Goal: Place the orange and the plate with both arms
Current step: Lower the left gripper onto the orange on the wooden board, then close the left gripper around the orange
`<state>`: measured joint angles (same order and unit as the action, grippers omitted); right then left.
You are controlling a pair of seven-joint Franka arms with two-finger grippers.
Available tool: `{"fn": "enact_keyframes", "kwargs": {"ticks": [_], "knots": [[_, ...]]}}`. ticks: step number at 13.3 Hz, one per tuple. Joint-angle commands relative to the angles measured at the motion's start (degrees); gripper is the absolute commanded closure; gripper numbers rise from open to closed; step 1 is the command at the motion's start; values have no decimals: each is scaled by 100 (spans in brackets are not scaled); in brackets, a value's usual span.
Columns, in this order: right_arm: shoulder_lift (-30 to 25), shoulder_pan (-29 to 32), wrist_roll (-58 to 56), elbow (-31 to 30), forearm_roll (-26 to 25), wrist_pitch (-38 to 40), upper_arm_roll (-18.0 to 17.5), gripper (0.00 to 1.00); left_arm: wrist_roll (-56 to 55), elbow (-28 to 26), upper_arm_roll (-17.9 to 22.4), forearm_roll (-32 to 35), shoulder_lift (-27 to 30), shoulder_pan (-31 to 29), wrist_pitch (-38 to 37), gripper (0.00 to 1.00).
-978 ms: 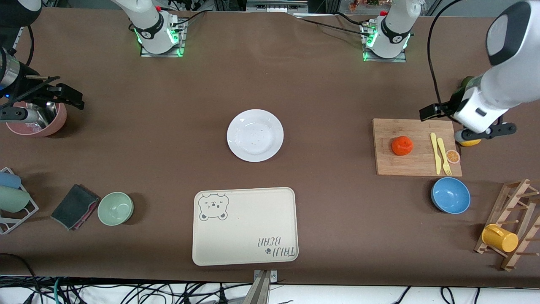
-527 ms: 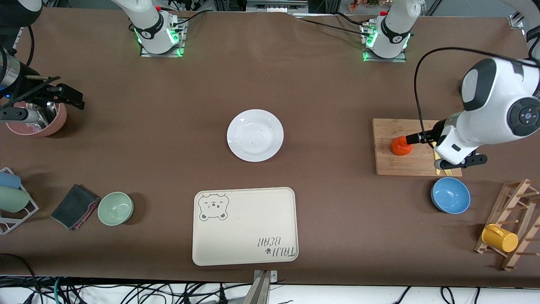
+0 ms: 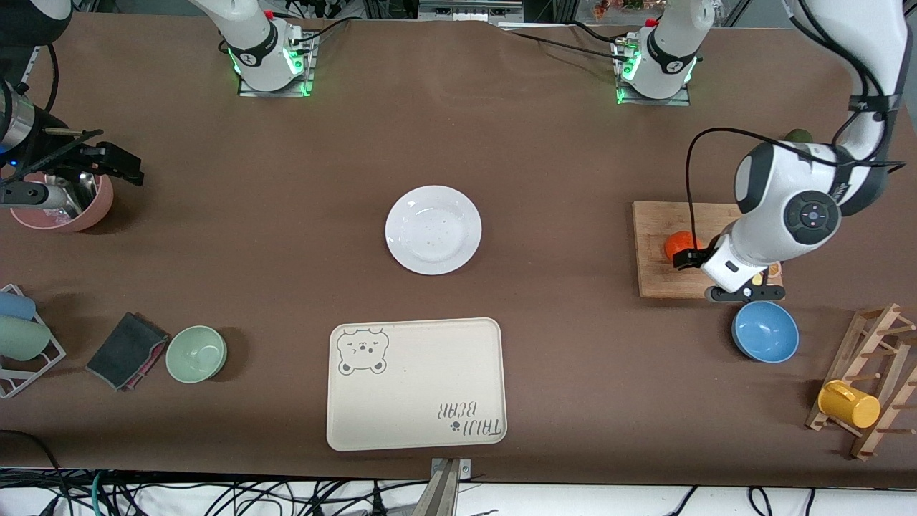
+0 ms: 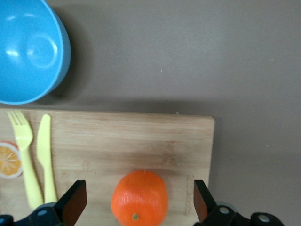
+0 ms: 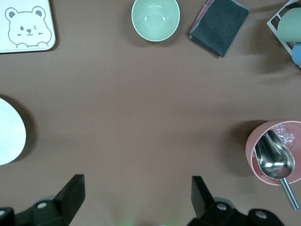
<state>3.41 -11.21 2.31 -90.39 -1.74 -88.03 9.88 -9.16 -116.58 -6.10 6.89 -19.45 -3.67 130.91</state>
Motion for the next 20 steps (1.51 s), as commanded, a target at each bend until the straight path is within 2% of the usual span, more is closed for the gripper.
{"fn": "enact_keyframes", "kwargs": {"ticks": [1,8,13,14,15,16,17,19,20], "knots": [[-60,-12,59,-49,-19,41,-12,0,178,-997,-14,120,117,-204,1241,0],[-60,-12,59,-49,-19,41,-12,0,81,-1376,-49,120,81,-134,1227,0],[-60,-12,59,-49,-19,41,-12,0,81,-1385,-67,120,37,-134,901,1],[-60,-12,59,-49,-19,41,-12,0,125,-1376,-67,120,46,-134,901,16],[-60,-12,68,-49,-19,41,-12,0,151,-1368,-67,120,55,-134,901,50],[-60,-12,68,-49,-19,41,-12,0,143,-1350,-67,120,81,-134,893,75],[-60,-12,68,-49,-19,41,-12,0,134,-1315,-67,120,125,-134,884,82],[-60,-12,68,-49,-19,41,-12,0,90,-1027,-110,120,309,-125,544,83],[-60,-12,68,-49,-19,41,-12,0,64,-659,-267,102,336,-125,28,83]]}}
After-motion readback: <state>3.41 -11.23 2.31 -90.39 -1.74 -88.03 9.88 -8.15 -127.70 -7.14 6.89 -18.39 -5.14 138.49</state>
